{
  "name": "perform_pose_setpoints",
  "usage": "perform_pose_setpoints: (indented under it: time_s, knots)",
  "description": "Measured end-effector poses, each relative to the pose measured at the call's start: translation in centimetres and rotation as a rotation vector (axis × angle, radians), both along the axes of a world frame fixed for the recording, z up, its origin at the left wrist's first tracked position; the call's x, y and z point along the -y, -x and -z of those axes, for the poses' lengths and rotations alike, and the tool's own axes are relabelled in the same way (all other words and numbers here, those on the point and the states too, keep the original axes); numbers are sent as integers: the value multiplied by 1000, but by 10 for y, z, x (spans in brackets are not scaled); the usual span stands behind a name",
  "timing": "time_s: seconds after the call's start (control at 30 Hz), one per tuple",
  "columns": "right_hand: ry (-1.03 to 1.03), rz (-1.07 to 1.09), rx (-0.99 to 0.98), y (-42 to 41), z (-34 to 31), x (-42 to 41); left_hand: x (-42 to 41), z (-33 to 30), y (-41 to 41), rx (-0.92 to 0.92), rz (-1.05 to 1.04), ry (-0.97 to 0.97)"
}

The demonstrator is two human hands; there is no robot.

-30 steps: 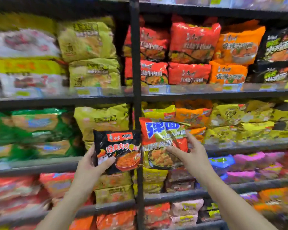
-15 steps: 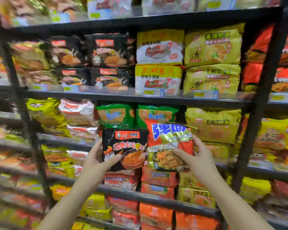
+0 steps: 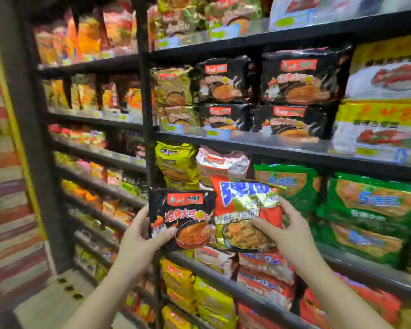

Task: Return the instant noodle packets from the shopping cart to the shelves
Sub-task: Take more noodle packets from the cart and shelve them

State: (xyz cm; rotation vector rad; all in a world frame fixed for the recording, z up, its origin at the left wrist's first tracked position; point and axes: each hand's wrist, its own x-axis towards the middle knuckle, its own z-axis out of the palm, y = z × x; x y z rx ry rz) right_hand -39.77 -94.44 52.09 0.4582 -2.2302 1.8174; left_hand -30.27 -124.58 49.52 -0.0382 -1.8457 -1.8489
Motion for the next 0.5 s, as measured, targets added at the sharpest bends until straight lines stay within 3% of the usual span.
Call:
perform_pose_setpoints:
  time_s: [0.5]
  knots:
    - [-19, -215, -51, 173, 0, 271, 222, -11, 93, 30, -331, -58]
